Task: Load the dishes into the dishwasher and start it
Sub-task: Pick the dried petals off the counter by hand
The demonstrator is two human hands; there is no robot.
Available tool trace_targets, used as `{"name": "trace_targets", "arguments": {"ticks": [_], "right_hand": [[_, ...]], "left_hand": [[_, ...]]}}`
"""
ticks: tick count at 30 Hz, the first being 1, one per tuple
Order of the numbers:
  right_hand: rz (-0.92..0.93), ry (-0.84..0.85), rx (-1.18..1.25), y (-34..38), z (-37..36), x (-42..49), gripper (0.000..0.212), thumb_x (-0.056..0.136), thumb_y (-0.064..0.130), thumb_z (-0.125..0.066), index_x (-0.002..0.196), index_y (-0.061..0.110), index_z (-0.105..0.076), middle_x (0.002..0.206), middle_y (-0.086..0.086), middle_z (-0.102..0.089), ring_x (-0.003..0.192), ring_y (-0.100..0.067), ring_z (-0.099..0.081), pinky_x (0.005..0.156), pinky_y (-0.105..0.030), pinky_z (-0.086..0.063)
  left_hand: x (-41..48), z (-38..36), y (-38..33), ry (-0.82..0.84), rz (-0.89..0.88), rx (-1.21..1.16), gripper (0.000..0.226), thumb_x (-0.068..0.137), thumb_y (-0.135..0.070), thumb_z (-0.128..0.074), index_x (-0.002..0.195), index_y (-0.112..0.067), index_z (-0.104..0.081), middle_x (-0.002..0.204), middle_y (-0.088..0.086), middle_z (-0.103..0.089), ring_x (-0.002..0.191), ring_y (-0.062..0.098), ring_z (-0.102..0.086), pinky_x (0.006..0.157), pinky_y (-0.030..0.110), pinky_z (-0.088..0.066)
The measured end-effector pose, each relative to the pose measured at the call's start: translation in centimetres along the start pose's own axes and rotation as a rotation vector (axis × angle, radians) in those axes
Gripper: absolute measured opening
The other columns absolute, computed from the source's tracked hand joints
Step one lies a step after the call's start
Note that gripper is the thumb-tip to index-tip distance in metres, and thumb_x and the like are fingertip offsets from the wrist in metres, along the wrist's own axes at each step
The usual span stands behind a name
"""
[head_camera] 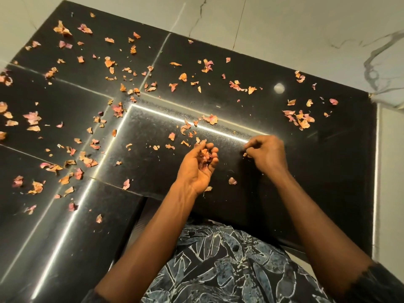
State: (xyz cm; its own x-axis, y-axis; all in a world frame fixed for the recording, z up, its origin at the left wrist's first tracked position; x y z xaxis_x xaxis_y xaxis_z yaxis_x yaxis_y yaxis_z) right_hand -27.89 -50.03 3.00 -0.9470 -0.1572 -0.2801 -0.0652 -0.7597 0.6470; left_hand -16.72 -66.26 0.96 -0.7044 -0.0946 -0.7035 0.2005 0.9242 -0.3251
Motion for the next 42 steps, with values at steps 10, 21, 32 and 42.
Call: {"name": "trace_targets", "arguments": {"ticks": [10,21,32,42], "right_hand": [[0.327,0.189,0.108,6.3,0.6,-5.8,0.02,0.091,0.009,-0.07,0.102,0.023,-0.078,0.096,0.013,-0.074,0.086,0.004,-0.068,0.078,-0.011,-0.055],[0.303,0.04,-0.329,-1.2,-1.6,-1.6,0.007,0.094,0.013,-0.067,0.096,0.016,-0.073,0.093,0.002,-0.064,0.087,-0.014,-0.06,0.075,-0.027,-0.049],[0.104,0.044,-0.042,0.9,-0.7,-0.9,0.015,0.084,0.006,-0.074,0.084,0.021,-0.076,0.082,0.009,-0.071,0.077,-0.006,-0.067,0.07,-0.026,-0.057],[0.39,0.094,0.099,5.4,1.2,-7.1,0.018,0.092,0.011,-0.071,0.107,0.018,-0.078,0.094,0.009,-0.074,0.083,-0.002,-0.07,0.075,-0.014,-0.056]], "left_hand": [[1.1,-2.0,2.4,0.0,0.092,0.034,0.023,0.101,-0.014,-0.052,0.089,-0.004,-0.068,0.081,0.009,-0.071,0.068,0.014,-0.069,0.059,0.024,-0.058],[1.7,-1.7,1.0,-0.003,0.082,-0.083,0.024,0.101,-0.016,-0.053,0.087,-0.001,-0.066,0.077,0.01,-0.068,0.073,0.016,-0.068,0.06,0.023,-0.059],[1.7,-1.0,0.9,-0.006,0.059,-0.057,0.024,0.101,-0.015,-0.053,0.087,-0.001,-0.066,0.08,0.011,-0.068,0.075,0.017,-0.067,0.064,0.024,-0.06],[1.2,-2.1,3.2,0.044,0.133,-0.028,0.021,0.101,-0.016,-0.055,0.095,-0.001,-0.067,0.084,0.011,-0.07,0.072,0.016,-0.069,0.064,0.024,-0.06]]}}
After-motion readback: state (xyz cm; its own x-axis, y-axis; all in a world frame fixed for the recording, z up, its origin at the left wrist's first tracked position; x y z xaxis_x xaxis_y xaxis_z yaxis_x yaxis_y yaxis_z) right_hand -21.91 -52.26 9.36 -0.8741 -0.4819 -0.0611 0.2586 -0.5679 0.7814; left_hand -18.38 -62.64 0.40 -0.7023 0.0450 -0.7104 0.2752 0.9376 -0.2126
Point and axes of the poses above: each hand's wrist, its own x-axis towards the middle knuckle, its own z-axis out of the back of the hand, y = z × x, the point moved 3 cm from there along x, towards the middle knuckle
